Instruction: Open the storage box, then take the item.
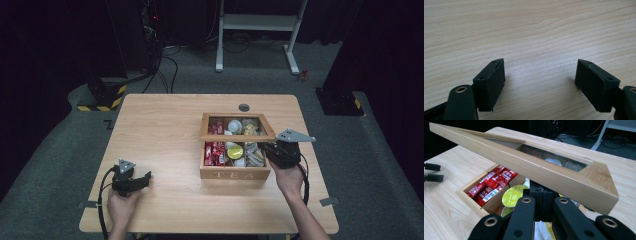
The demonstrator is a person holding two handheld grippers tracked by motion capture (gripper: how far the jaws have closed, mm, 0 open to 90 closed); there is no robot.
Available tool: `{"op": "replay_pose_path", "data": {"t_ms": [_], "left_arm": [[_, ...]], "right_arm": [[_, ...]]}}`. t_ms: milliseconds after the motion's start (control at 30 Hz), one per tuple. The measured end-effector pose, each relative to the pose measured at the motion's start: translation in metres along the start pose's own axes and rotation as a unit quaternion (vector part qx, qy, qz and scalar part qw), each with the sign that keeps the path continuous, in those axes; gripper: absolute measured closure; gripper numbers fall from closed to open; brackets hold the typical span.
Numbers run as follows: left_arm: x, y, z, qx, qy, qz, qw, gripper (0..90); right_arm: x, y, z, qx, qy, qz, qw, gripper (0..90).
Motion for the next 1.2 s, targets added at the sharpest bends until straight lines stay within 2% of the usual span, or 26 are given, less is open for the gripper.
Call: {"op": "replay_pose_path", "data": {"t_ms": [533, 600, 733, 933, 967, 1033, 1100, 1133, 1200], "left_arm": [[-0.002, -0.002, 0.002, -0.007, 0.001, -0.007, 1.0000, 24.0], [-0.003, -0.003, 0.002, 0.000, 0.005, -0.001, 1.0000, 24.4], [-0.006, -0.009, 0.002, 0.025, 0.014, 0.000, 0.9996, 25.3], [-0.012, -0.018, -0.001, 0.049, 0.009, 0.008, 0.9987, 26.6], [-0.016, -0.023, -0.002, 0.061, 0.006, 0.013, 0.9980, 26.8], [-0.019, -0.029, -0.003, 0.071, 0.007, 0.019, 0.9972, 27.8], [-0.020, -0.032, -0.002, 0.076, 0.008, 0.024, 0.9968, 28.3], [-0.023, -0.038, -0.001, 0.085, 0.009, 0.032, 0.9959, 28.4], [-0.024, -0.041, 0.000, 0.091, 0.010, 0.032, 0.9953, 28.6]], "right_arm": [[-0.017, -0.006, -0.001, -0.004, 0.005, 0.004, 1.0000, 89.8], [-0.020, -0.008, 0.000, -0.004, 0.006, 0.005, 1.0000, 89.8], [-0.024, -0.009, -0.001, -0.005, 0.009, 0.008, 0.9999, 89.8], [-0.030, -0.012, 0.000, -0.006, 0.006, 0.011, 0.9999, 89.7], [-0.031, -0.012, 0.000, -0.007, 0.006, 0.015, 0.9998, 89.7], [-0.033, -0.013, 0.000, -0.008, 0.004, 0.014, 0.9999, 89.7], [-0.036, -0.014, 0.000, -0.008, 0.003, 0.014, 0.9999, 89.7], [-0.037, -0.015, 0.000, -0.008, 0.003, 0.016, 0.9998, 89.7], [-0.039, -0.016, 0.001, -0.010, 0.001, 0.019, 0.9998, 89.6]]}}
Point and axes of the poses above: each handheld gripper's, and its own axes: z roughly forward along the jaws, x roughly out of its underside, y roughly to its left, the point moved 3 cm from there along z, roughly forward along the jaws, and after that the axes turned 4 degrees about -z, right-handed, at the moved point
